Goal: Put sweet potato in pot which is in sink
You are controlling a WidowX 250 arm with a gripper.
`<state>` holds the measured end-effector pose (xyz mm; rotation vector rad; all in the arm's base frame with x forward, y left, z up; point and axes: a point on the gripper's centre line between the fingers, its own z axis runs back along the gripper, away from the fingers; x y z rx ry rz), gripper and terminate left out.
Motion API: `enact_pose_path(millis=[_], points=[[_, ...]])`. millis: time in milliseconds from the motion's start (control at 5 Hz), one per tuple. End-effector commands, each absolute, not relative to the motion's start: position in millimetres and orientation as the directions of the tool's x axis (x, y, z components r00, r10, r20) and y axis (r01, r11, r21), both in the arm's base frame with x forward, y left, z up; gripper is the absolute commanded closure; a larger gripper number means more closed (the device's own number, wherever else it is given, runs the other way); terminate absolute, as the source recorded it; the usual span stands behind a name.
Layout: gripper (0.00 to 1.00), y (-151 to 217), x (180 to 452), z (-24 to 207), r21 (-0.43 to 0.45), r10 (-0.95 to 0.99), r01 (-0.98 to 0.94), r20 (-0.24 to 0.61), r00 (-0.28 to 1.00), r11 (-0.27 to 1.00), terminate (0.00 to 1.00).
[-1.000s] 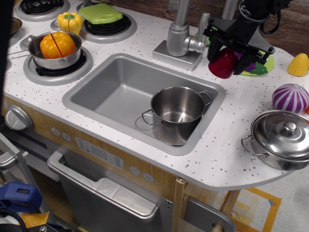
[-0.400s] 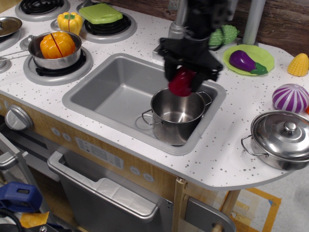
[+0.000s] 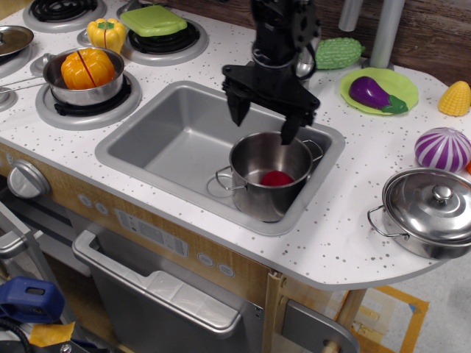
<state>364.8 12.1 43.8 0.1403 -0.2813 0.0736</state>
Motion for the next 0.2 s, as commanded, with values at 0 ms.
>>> enact_pose_path(millis=[0], points=[[0.0,11.7,372.2,70.6,0.118,0.05,-0.098,0.356,0.933,0.988,1.0]])
